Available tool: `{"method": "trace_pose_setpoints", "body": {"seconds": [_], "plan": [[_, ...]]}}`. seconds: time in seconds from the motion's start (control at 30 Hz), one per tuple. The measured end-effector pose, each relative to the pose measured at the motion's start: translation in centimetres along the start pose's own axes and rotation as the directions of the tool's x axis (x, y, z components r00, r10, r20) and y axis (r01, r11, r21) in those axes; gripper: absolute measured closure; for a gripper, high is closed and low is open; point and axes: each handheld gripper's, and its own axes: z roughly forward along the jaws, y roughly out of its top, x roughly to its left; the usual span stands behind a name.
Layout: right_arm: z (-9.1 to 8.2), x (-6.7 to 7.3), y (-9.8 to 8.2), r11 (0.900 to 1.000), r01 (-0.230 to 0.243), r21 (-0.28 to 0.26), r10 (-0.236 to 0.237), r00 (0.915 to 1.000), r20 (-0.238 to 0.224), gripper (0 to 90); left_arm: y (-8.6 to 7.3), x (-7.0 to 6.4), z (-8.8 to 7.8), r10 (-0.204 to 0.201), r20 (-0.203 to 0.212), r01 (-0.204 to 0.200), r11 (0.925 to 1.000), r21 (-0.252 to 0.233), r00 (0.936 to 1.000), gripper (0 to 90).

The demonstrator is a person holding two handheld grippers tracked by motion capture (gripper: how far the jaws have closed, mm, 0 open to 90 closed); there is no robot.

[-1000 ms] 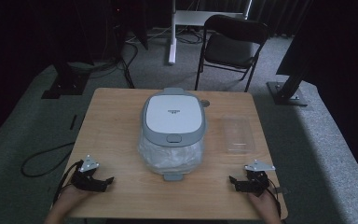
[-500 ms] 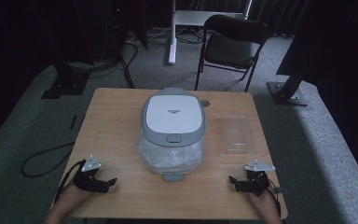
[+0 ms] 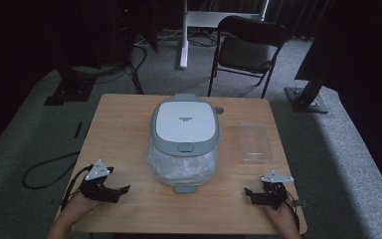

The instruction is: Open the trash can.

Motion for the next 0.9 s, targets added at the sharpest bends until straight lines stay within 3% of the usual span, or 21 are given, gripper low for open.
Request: {"method": "trace_pose_setpoints", "body": {"seconds": [0.13,0.23,0.43,0.9], "plan": [[0.0,0.0,0.0,1.000,0.000,0.000,0.000,1.0000,0.000,12.6,0.5,-0.1,-0.3,0.006,0.006,-0.006,0.9998,-0.018,1.0000,5.0],[0.0,0.0,0.0,1.000,0.000,0.000,0.000,1.0000,0.000,12.6,2.3,-0.9,-1.3,0.037,0.021,-0.036,0.9979,-0.054,0.9991,5.0],[0.0,0.0,0.0,1.000,0.000,0.000,0.000,1.0000,0.000,12.6,3.5,-1.2,-1.8,0.058,0.035,-0.055,0.9942,-0.093,0.9977,5.0],[0.0,0.0,0.0,1.000,0.000,0.000,0.000,1.0000,0.000,12.6,6.3,-2.2,-3.2,0.109,0.080,-0.093,0.9785,-0.184,0.9908,6.8]]}}
